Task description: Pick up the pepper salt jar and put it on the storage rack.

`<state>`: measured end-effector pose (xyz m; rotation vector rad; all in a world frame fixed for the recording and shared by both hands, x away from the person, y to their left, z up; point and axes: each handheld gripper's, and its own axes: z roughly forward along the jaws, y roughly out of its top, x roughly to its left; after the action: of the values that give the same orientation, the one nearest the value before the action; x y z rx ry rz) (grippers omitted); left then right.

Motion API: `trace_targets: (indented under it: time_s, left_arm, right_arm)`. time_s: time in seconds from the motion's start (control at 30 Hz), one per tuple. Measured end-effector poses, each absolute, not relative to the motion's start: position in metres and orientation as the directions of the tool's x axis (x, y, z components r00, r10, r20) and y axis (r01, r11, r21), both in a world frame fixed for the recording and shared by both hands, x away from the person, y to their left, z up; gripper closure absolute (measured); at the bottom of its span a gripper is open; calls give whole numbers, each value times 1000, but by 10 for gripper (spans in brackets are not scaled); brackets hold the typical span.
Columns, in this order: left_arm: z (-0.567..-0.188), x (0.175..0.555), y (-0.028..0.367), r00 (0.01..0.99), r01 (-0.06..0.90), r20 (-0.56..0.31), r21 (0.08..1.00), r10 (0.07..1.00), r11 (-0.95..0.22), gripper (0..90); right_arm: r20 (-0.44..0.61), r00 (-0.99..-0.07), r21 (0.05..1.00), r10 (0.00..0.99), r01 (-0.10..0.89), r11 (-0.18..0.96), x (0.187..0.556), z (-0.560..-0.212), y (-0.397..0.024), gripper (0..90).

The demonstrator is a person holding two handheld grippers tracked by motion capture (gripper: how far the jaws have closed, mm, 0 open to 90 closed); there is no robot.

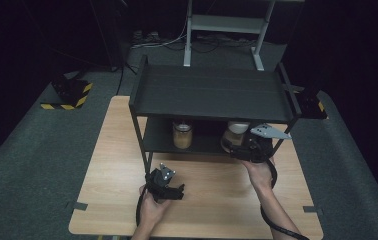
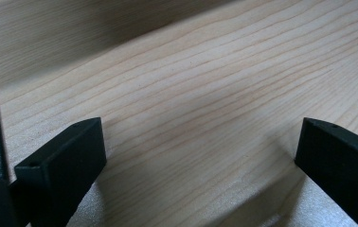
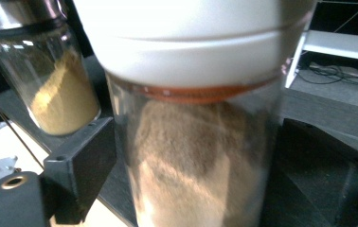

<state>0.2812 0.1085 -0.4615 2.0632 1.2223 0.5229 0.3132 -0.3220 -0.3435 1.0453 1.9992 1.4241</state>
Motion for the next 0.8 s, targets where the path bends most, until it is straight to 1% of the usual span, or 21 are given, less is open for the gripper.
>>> trace_targets:
  time_s: [0.1,0.13,0.17,0.23,0.47,0.67,0.7,0.8]
  left_arm:
    - [-462,281,108,480,607,2,722,878,-333,27]
    - [-462,281,108,480,607,2,722,878,-333,27]
    - [-462,281,108,480,607,2,721,877,-333,27]
    - [-462,281,108,480,607,2,721,877,-334,27]
    - [-462,281,108,479,607,2,722,878,-333,27]
    - [-462,281,108,479,607,2,722,878,-333,27]
    - [-462,281,108,479,607,2,722,878,-333,27]
    - [-462,281,108,479,607,1,722,878,-333,27]
  right_arm:
    - [11,-592,931,806,300,207,308,-342,-320,101]
    - [11,-592,931,806,300,207,308,-342,-320,101]
    - [-46,-587,924,809,282,257,301,-340,-315,100]
    - [-74,-587,918,806,276,285,296,-339,-312,99]
    - [-74,-566,918,821,283,278,289,-342,-318,98]
    - [-86,-567,913,819,284,293,282,-343,-324,104]
    - [-107,-572,907,814,280,316,278,-344,-324,98]
    - [-121,-583,901,804,276,335,275,-345,-327,97]
